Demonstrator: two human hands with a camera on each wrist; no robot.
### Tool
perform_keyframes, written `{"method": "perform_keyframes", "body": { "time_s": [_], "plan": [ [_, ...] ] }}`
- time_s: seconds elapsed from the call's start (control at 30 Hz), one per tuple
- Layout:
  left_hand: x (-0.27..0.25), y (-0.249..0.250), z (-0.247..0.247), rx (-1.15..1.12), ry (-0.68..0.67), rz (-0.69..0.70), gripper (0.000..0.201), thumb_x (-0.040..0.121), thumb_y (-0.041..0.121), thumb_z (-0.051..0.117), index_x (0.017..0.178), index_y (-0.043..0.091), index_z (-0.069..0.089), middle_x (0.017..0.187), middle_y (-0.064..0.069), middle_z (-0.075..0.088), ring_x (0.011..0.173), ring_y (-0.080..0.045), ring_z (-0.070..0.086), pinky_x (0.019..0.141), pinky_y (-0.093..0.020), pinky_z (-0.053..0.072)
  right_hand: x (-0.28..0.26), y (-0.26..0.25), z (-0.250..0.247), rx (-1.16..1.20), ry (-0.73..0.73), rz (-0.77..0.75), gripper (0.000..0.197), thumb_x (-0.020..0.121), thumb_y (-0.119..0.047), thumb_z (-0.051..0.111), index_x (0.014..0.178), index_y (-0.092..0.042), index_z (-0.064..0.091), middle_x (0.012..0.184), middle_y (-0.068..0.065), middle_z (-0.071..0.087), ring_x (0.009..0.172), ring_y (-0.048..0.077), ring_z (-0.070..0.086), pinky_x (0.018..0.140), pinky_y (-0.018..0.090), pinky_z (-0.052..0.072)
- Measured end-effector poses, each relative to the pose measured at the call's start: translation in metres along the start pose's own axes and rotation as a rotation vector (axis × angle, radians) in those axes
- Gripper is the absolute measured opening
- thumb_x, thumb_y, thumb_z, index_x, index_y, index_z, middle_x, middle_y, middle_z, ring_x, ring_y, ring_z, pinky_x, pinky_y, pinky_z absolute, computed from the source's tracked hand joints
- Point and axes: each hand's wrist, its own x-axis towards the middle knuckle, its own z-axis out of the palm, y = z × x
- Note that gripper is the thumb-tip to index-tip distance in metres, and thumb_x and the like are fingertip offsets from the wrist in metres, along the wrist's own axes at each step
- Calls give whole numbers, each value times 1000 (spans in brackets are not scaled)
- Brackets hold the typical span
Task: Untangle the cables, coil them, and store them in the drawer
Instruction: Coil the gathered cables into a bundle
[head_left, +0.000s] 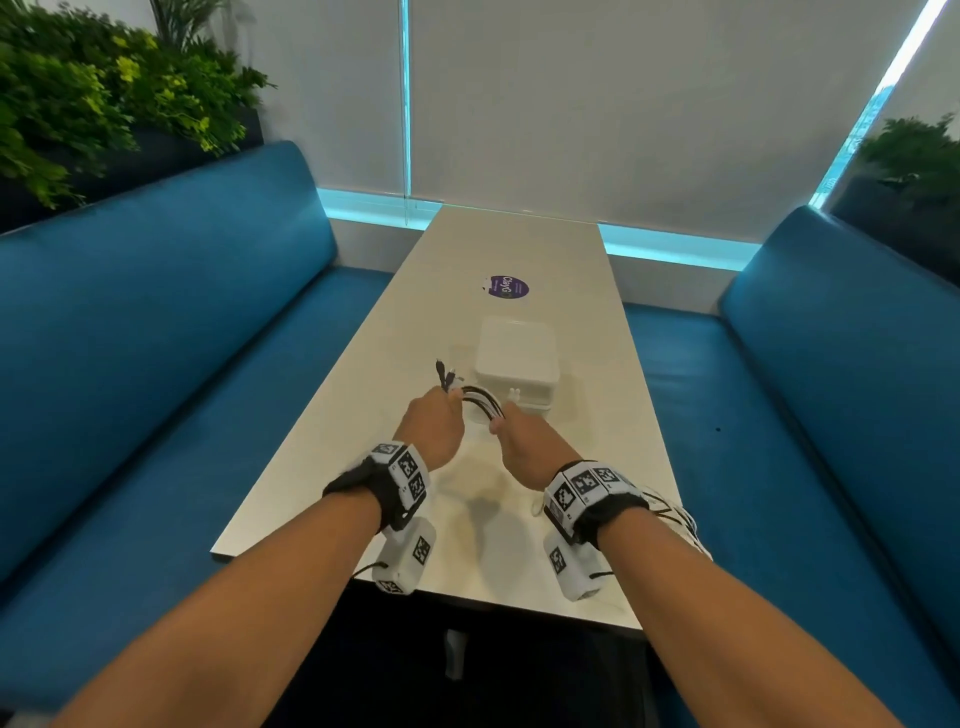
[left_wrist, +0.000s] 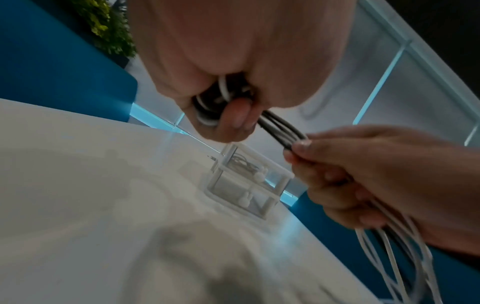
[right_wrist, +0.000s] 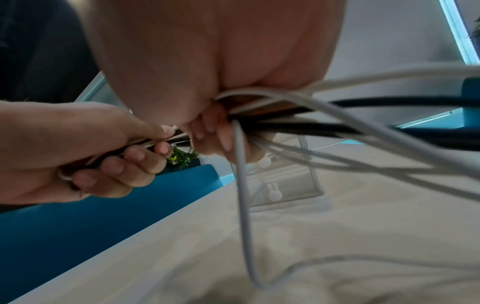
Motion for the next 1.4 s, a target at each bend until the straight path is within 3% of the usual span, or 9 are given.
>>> {"method": "perform_keyframes", "body": {
  "time_s": [0.23,0.37,0.43,0.53,0.67,0.83,1.03,1.2,1.4],
  "plan": [
    [-20,-1,13,-322,-42,-61,73,90,79,22,90,15,58,83,-5,65,77,-25,60,72,-37,46,-5,-12,8,48,88,-54,20,104,-19,34,110,-9,50,87,12,64,72,27,54,64,37,41],
    [-18,6,21,-448,-92,-105,98,65,99,38,113,14,52,100,-3,65,87,-22,63,74,-39,54,0,-22,3,-29,36,-114,14,96,-3,40,96,-7,54,73,5,59,68,29,60,63,38,48],
    [-17,15,23,-626,-134,-134,88,70,90,49,115,15,57,97,-5,69,83,-23,68,69,-40,58,1,-28,2,-45,7,-147,15,92,-4,45,97,-6,59,76,3,63,70,24,63,67,38,55],
    [-12,25,25,-776,-133,-220,61,76,71,53,102,19,72,95,-8,76,90,-26,72,85,-46,58,3,-28,4,-2,1,-155,17,93,-5,46,104,-9,58,82,6,68,73,21,65,70,40,57],
    [-8,24,29,-757,-102,-322,61,74,70,46,82,14,71,78,-9,66,71,-29,60,68,-37,43,1,-26,2,103,-28,-135,17,91,-7,44,103,-8,57,89,10,69,81,26,66,76,44,56],
    [3,9,14,-836,46,-364,54,96,57,43,75,12,61,75,-10,70,63,-27,61,58,-32,46,-17,-11,-3,35,-100,-106,24,98,-39,48,94,-17,55,83,2,70,72,18,64,70,36,54],
    [5,15,9,-1082,86,-336,54,102,54,39,70,12,48,54,-8,64,67,-33,67,81,-52,56,-15,-7,3,68,-157,-61,30,105,-37,31,101,-15,51,86,8,65,74,26,65,75,44,55],
    [2,27,5,-1129,153,-374,54,102,51,42,64,13,44,40,1,39,36,-21,49,72,-51,55,-9,-6,12,29,-156,-138,31,107,-34,28,119,-13,49,96,10,64,78,27,57,75,38,47],
    [5,31,7,-1070,187,-363,47,99,51,47,68,16,45,42,4,33,36,-17,31,50,-30,35,-12,-16,15,143,-229,-132,23,107,-27,27,100,-18,47,86,-8,53,79,15,50,77,30,39]
  ]
}}
